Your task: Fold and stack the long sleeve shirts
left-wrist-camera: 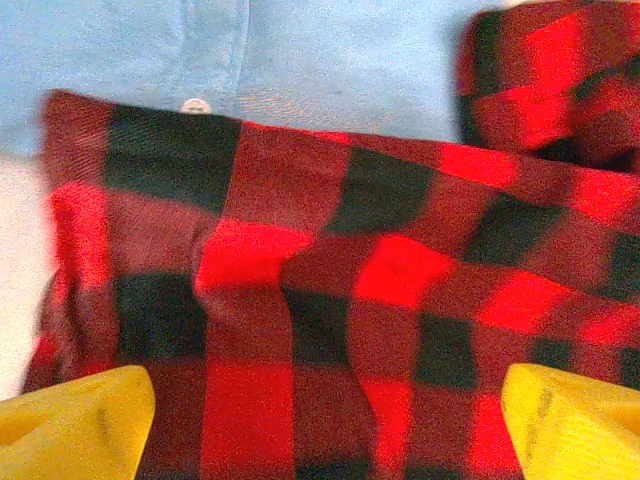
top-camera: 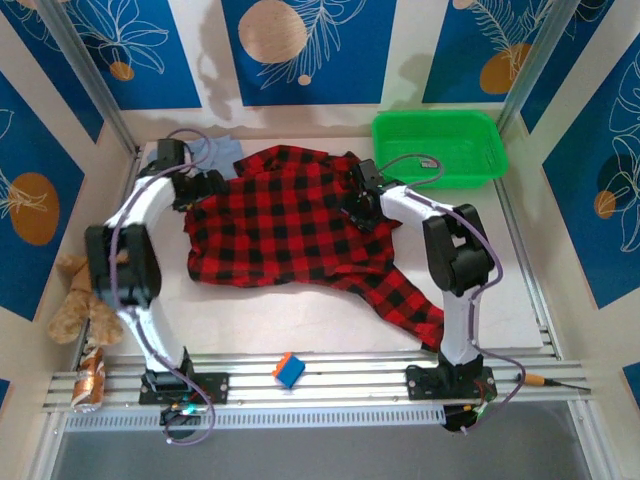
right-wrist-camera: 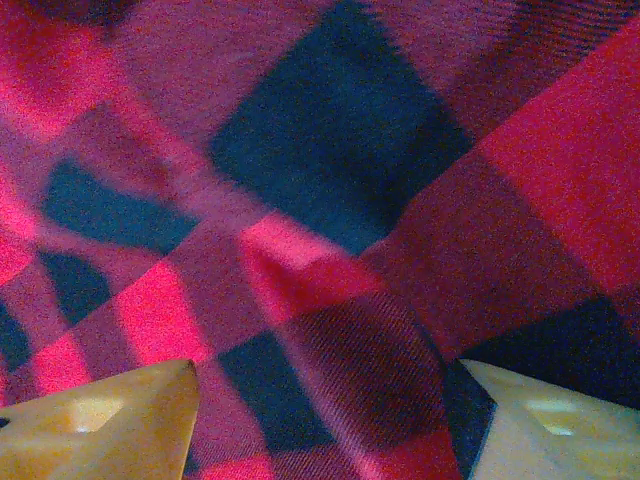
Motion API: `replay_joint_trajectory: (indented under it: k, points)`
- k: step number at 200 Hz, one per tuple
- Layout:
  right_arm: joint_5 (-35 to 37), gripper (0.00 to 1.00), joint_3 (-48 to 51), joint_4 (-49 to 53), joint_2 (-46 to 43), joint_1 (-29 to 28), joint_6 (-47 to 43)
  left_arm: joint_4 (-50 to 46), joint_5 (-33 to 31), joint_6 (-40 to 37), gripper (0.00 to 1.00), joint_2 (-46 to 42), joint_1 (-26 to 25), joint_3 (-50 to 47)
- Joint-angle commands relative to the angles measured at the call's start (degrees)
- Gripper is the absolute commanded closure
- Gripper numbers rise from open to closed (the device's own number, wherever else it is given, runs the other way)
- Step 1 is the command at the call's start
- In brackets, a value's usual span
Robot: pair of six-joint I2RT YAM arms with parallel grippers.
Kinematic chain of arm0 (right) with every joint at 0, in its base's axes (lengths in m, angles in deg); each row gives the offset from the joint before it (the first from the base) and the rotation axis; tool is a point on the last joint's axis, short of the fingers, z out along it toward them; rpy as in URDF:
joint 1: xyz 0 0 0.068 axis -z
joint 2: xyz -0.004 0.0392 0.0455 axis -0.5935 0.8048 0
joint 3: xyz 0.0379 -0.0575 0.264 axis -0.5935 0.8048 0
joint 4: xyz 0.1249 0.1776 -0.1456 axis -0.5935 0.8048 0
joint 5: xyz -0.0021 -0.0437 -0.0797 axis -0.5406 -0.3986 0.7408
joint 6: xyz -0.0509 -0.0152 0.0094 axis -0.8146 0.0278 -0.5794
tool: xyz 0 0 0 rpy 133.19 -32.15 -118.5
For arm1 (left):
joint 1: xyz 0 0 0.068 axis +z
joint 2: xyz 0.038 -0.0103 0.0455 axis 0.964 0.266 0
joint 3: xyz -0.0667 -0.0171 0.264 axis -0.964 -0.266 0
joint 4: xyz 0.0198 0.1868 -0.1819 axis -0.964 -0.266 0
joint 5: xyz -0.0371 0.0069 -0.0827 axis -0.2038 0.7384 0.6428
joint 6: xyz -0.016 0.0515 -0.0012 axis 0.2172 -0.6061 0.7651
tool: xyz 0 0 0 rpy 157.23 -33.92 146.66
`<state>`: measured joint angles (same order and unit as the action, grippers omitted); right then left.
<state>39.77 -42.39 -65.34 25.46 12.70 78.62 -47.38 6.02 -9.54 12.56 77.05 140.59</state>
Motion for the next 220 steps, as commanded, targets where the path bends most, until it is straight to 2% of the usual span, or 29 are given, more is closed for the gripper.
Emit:
replay_joint_trajectory:
  k: [1,29,46,70,91,124,156,174,201,220]
  points:
    - [-1.2,0.32,0.0,-0.4,-7.9,-0.9,-7.9,-5.3,6.4,1.3,0.08,-15.0,0.6,-5.9]
    - [-0.1,0.31,0.4,7.2,-14.4,-1.6,-17.5,-10.2,7.0,3.2,0.07,-28.8,0.8,-18.9]
    - [3.6,0.21,3.4,11.9,-19.2,-1.1,-21.5,-12.2,8.3,5.4,0.08,-35.4,0.8,-26.0]
    - [0.2,0.19,10.6,13.4,-26.6,1.4,-23.6,-12.7,9.7,9.1,0.11,-40.8,0.9,-34.8]
    - [-0.6,0.18,16.1,14.9,-31.7,2.0,-24.7,-11.3,12.2,12.5,0.14,-41.6,1.1,-39.7]
    - [-3.6,0.16,22.5,14.7,-37.0,2.4,-24.5,-12.4,10.6,14.5,0.19,-43.0,1.7,-42.4]
    - [-4.6,0.16,25.1,14.4,-37.5,3.2,-24.3,-15.7,9.0,13.5,0.2,-45.1,3.5,-43.3]
    - [-4.9,0.16,25.6,14.6,-36.2,4.3,-23.6,-13.8,9.8,13.6,0.23,-44.8,6.2,-44.9]
    - [-4.4,0.16,26.9,15.6,-35.9,7.1,-22.1,-7.4,11.1,15.6,0.31,-41.7,7.7,-46.6]
    - [-3.2,0.17,27.9,17.8,-36.4,8.4,-20.8,-2.0,12.2,18.0,0.44,-39.0,7.7,-47.6]
